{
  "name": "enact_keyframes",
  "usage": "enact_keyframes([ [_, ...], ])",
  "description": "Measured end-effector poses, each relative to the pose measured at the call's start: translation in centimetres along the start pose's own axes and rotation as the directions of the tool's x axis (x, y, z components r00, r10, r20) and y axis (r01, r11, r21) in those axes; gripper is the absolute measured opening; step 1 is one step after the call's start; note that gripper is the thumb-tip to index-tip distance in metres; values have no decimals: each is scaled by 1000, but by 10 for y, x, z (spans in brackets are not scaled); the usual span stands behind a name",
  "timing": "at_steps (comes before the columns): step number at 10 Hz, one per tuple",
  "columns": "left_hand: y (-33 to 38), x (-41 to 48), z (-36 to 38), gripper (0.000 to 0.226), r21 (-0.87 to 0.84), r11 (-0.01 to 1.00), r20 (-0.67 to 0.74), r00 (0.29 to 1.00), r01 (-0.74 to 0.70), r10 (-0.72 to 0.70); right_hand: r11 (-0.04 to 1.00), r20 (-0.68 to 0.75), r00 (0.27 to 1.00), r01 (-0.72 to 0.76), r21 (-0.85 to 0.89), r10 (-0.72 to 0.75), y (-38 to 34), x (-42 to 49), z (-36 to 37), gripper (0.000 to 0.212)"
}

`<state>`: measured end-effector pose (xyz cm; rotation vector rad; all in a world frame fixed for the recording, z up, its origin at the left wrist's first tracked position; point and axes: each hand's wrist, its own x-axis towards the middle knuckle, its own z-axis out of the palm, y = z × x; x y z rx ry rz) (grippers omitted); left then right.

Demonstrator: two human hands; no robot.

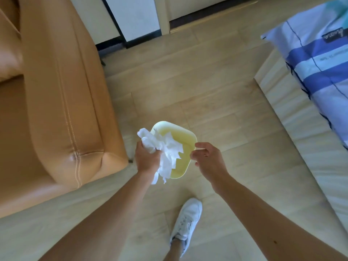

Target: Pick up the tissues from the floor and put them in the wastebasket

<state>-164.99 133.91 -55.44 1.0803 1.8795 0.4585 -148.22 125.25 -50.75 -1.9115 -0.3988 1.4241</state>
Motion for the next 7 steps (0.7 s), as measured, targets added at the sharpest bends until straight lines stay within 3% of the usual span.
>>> enact_keyframes([
  [2,-33,57,42,56,163,983,46,994,86,-95,993,-26,993,-113,-40,112,45,43,24,46],
  [4,-50,80,54,73,269,955,158,973,123,-170,982,-9,987,-158,-102,158,59,69,48,41],
  [5,-47,80,43,70,312,947,178,974,79,-140,972,-7,990,-137,-189,138,54,70,56,46],
  [7,-33,45,3,59,381,894,285,950,-236,129,933,-24,1000,-13,-360,5,21,42,52,58],
])
